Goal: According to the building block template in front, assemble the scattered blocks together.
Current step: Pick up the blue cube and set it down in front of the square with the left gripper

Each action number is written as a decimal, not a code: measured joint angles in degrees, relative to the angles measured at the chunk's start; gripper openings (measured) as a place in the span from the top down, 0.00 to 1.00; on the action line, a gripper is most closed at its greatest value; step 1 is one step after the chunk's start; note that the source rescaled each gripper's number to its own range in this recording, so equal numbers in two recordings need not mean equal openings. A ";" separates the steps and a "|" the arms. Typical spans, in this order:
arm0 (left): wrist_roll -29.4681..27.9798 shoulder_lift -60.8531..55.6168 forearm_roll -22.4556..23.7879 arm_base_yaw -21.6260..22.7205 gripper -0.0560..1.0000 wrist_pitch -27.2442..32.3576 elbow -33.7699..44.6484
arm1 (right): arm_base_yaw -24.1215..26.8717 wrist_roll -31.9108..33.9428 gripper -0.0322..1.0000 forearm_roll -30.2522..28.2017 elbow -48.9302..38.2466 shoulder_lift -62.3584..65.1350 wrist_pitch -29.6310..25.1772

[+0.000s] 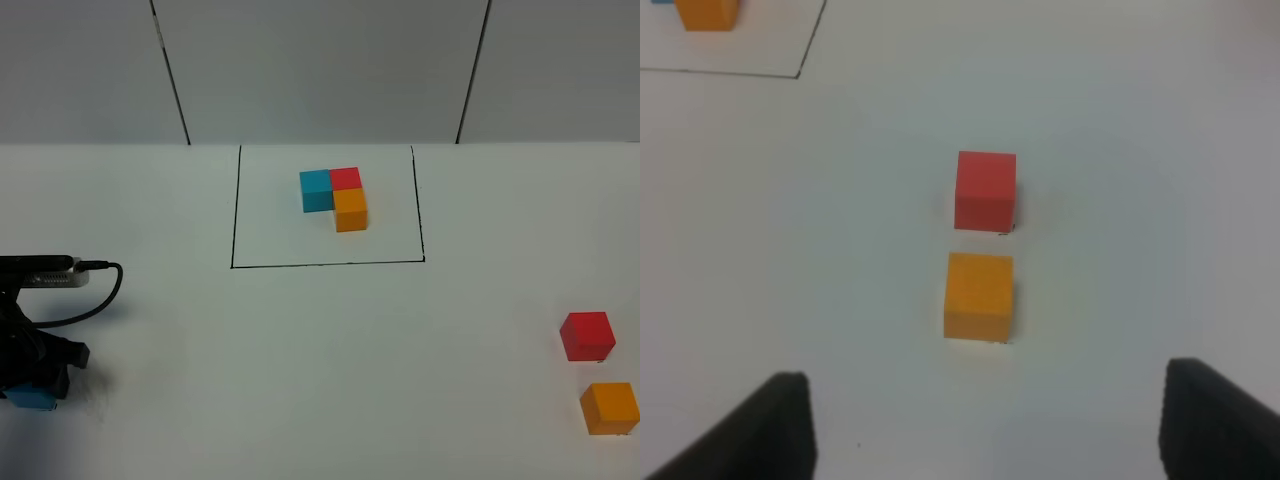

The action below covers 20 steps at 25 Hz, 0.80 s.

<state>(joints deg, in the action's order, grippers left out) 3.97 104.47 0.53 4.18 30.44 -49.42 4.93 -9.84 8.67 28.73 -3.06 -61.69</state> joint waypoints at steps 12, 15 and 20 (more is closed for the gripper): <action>0.00 0.00 0.73 0.00 0.94 -0.14 0.00 | 0.00 -0.01 0.36 0.00 0.00 0.00 0.00; 0.00 0.00 1.51 0.00 0.94 -0.25 0.00 | 0.00 -0.01 0.36 0.00 0.00 0.00 0.00; 0.00 -0.07 2.20 0.00 0.94 -0.25 0.00 | 0.00 -0.01 0.36 0.00 0.00 0.00 0.00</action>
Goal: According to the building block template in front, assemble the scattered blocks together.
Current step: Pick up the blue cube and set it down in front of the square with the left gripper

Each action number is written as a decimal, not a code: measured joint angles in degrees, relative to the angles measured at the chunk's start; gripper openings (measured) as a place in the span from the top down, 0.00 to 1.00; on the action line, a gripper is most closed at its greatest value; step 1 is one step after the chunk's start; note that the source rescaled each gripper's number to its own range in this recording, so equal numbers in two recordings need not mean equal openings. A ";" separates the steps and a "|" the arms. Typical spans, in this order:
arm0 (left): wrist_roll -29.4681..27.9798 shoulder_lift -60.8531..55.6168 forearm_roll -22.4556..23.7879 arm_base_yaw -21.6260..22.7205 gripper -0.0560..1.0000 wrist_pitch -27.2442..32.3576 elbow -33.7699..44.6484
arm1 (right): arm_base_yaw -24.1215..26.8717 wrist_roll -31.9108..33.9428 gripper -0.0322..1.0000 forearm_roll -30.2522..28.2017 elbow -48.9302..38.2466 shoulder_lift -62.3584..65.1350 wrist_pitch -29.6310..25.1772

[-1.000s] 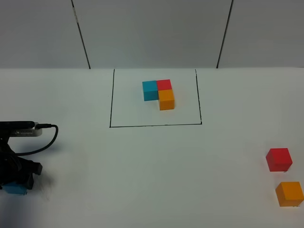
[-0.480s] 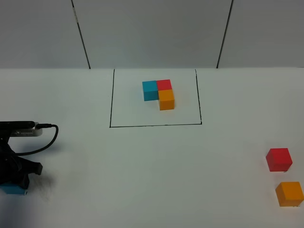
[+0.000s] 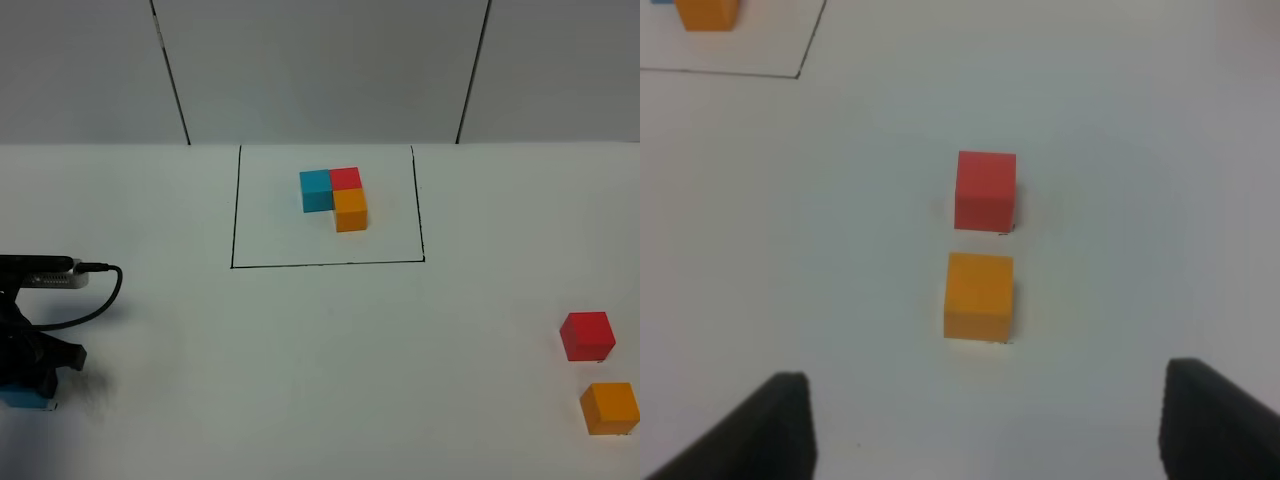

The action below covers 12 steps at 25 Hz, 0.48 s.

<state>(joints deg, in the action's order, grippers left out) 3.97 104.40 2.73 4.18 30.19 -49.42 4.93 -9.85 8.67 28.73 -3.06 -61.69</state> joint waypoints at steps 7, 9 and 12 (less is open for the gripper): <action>0.34 -5.90 0.36 0.00 0.94 4.03 -2.34 | 0.00 0.00 0.36 0.00 0.00 0.00 0.00; 2.79 -8.61 0.36 0.00 0.94 5.71 -3.31 | 0.00 -0.06 0.36 0.00 0.00 0.00 0.00; 11.40 -11.42 -0.34 -0.89 0.94 10.17 -5.80 | 0.00 -0.06 0.36 0.00 0.00 0.00 0.00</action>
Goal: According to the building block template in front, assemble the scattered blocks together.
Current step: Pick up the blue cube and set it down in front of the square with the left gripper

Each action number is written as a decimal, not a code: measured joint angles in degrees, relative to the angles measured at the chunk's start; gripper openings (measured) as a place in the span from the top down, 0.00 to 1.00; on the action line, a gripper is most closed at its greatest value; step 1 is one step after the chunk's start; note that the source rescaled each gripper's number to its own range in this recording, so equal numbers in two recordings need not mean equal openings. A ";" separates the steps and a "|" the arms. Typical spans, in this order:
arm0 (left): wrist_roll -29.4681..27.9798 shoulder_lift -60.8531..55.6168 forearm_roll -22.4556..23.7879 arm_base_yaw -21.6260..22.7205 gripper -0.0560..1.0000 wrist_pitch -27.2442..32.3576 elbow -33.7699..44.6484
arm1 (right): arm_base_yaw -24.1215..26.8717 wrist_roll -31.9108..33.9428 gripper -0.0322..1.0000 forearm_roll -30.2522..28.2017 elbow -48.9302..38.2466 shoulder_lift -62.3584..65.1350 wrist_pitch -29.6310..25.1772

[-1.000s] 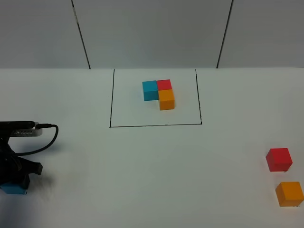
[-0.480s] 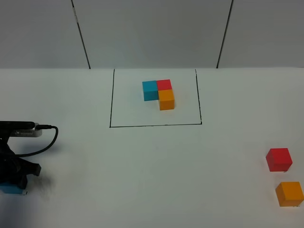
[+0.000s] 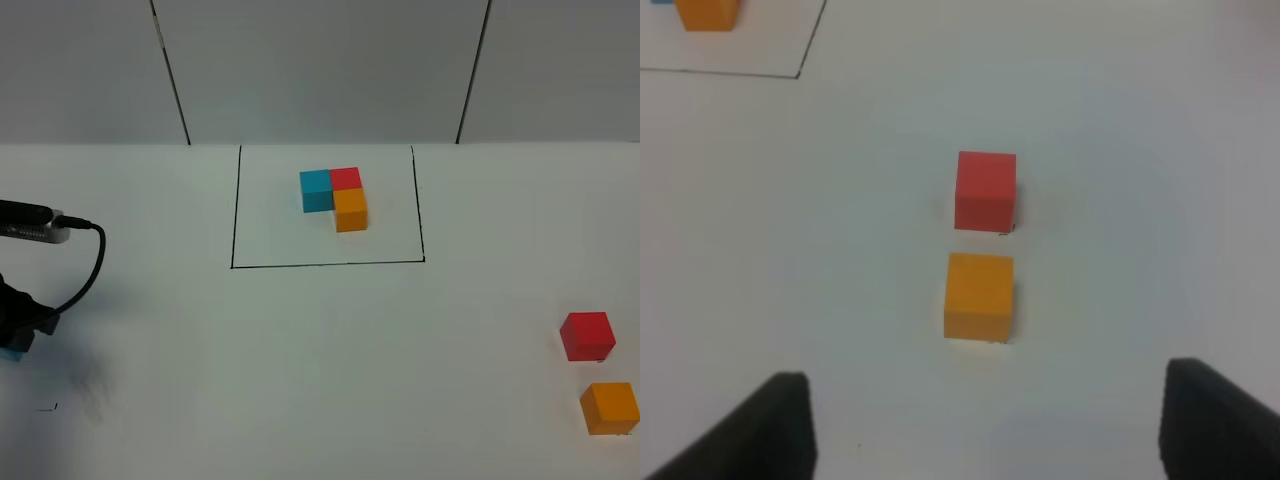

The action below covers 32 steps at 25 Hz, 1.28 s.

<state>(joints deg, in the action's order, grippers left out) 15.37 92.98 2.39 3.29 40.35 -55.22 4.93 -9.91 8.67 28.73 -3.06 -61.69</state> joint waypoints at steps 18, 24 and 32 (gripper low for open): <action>45.34 1.18 -14.54 -21.79 0.94 20.61 -17.82 | 0.00 0.06 0.36 0.00 0.00 0.00 0.00; 40.41 7.83 -8.27 -27.76 0.94 27.55 -26.64 | 0.00 -0.01 0.36 0.00 0.00 0.00 0.00; 38.05 13.98 -2.07 -35.60 0.94 27.33 -32.42 | 0.00 0.05 0.36 0.00 0.00 0.00 0.00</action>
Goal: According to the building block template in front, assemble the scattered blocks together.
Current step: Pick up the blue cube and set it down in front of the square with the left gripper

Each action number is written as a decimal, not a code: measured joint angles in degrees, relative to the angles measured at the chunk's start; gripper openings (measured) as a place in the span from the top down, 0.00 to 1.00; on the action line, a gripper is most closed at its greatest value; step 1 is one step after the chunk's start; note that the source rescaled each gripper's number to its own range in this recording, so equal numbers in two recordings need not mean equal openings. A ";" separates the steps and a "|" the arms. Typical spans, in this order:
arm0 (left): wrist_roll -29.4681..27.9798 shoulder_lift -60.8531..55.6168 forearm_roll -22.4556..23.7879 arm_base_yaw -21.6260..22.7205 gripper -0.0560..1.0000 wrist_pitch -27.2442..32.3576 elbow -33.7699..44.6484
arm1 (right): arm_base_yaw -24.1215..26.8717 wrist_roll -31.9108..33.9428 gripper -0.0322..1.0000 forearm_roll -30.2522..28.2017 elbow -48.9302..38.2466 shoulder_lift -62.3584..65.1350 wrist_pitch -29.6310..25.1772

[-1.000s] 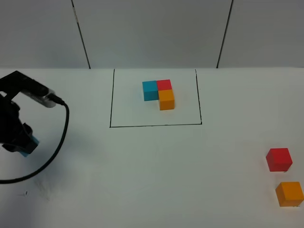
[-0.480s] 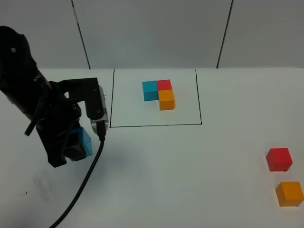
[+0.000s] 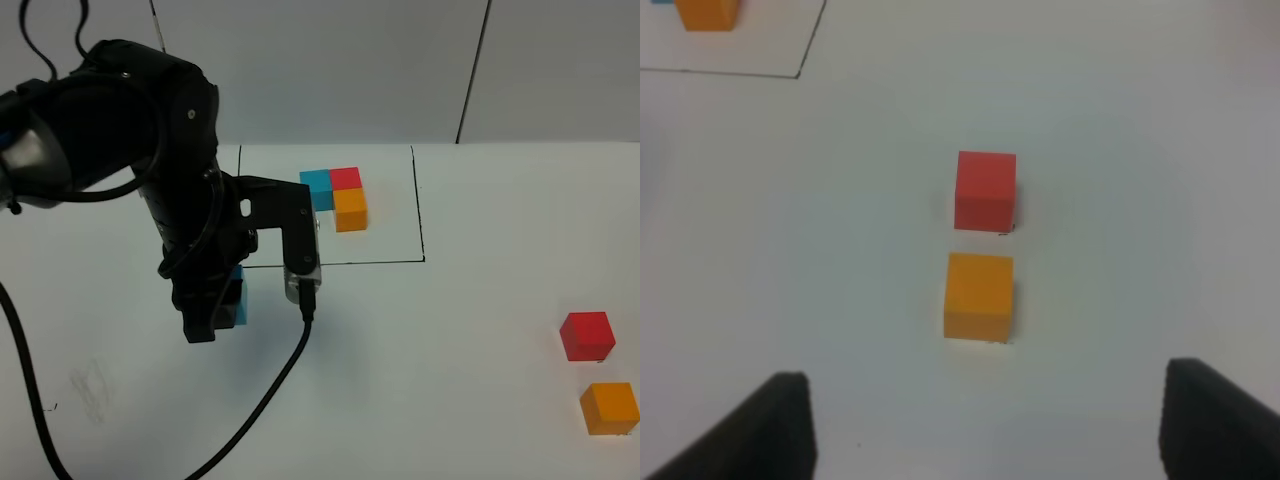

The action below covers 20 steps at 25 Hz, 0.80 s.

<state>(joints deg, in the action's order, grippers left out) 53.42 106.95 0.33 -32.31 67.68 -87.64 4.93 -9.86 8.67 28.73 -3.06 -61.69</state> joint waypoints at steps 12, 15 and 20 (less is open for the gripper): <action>0.20 5.43 1.04 -1.00 0.94 -5.59 0.00 | 0.00 0.05 0.36 0.00 0.00 0.00 0.00; 0.69 6.91 1.87 -1.20 0.94 -6.19 0.00 | 0.00 0.05 0.36 0.00 0.00 0.00 0.00; 0.82 7.99 1.93 -1.50 0.94 -9.46 0.00 | 0.00 -0.01 0.36 0.00 0.00 0.00 0.00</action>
<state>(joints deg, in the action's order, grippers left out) 54.24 114.95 2.25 -33.81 58.22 -87.64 4.93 -9.87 8.67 28.73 -3.06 -61.69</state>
